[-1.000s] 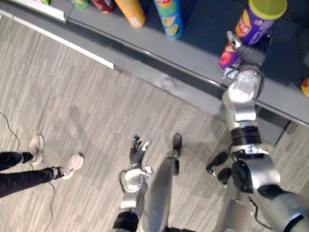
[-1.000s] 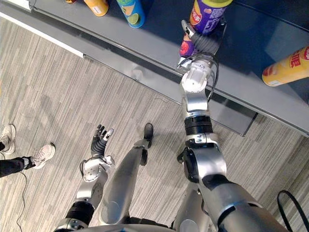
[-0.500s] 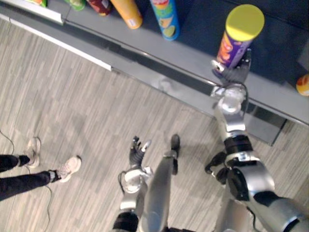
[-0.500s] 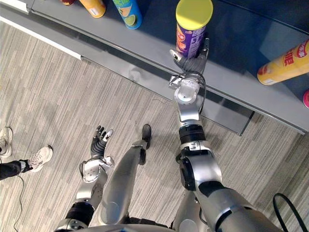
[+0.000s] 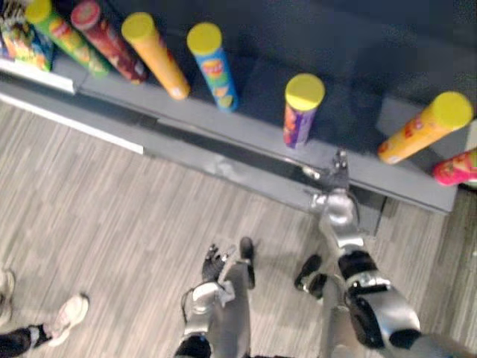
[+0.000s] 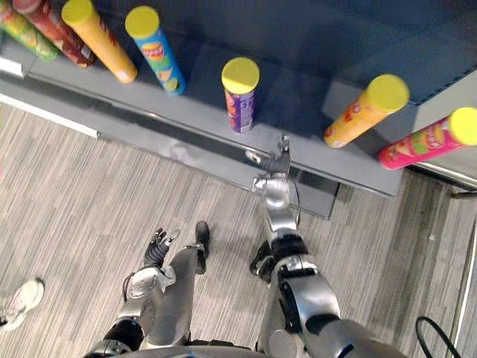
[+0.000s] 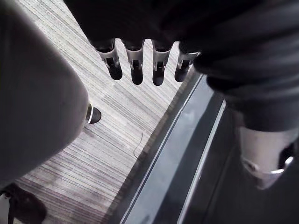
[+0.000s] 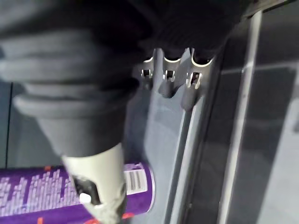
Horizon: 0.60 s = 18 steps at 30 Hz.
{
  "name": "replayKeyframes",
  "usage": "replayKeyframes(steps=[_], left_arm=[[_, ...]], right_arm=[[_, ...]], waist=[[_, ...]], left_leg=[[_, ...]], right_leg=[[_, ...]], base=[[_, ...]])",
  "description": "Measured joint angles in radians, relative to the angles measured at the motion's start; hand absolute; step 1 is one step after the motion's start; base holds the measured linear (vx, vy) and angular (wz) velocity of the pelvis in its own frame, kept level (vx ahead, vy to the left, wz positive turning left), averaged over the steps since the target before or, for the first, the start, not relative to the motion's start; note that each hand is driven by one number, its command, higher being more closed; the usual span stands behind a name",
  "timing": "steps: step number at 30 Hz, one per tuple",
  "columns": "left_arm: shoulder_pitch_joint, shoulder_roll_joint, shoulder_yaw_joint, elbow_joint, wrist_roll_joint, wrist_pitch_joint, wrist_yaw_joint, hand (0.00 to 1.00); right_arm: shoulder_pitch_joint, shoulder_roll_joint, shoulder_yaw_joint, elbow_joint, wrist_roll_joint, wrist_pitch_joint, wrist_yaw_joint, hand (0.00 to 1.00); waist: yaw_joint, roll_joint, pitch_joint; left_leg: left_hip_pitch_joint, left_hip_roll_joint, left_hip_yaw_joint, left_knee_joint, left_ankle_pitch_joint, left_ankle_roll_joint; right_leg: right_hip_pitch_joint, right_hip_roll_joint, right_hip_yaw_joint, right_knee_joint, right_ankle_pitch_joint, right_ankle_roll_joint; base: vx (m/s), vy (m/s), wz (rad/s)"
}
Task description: Put the gum and the chips on the shelf.
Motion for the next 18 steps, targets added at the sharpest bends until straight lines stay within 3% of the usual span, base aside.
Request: replayKeyframes(steps=[4, 10, 14, 18], left_arm=[[0.001, 0.054, 0.01, 0.099, 0.05, 0.025, -0.024, 0.0], [0.079, 0.075, 0.111, 0.201, 0.16, 0.043, -0.076, 0.0], [0.148, 0.067, 0.163, 0.232, 0.191, 0.056, -0.104, 0.0], [0.175, 0.053, 0.213, 0.241, 0.189, 0.058, -0.127, 0.0]], right_arm=[[0.175, 0.005, 0.071, -0.02, 0.002, 0.0, 0.077, 0.0], [0.519, -0.046, 0.107, -0.1, 0.007, -0.013, 0.257, 0.0], [0.7, -0.071, 0.067, -0.061, 0.007, -0.031, 0.352, 0.0], [0.75, -0.063, -0.026, 0.101, 0.018, -0.028, 0.386, 0.0]], waist=[[-0.034, -0.028, -0.016], [-0.083, -0.07, -0.138], [-0.1, -0.068, -0.239], [-0.113, -0.063, -0.271]], left_leg=[[0.119, 0.006, 0.04, -0.101, 0.023, -0.009], [0.264, 0.006, 0.107, -0.227, 0.033, -0.012], [0.376, -0.011, 0.159, -0.322, 0.037, -0.012], [0.45, -0.028, 0.176, -0.374, 0.041, -0.011]], right_leg=[[0.085, 0.044, 0.037, -0.107, 0.041, 0.006], [0.202, 0.098, 0.091, -0.279, 0.109, 0.024], [0.291, 0.115, 0.129, -0.379, 0.143, 0.043], [0.36, 0.117, 0.14, -0.439, 0.162, 0.055]], base=[[0.09, 0.008, -0.35], [0.15, 0.052, -0.31], [0.15, 0.065, -0.3], [0.09, 0.055, -0.12]])
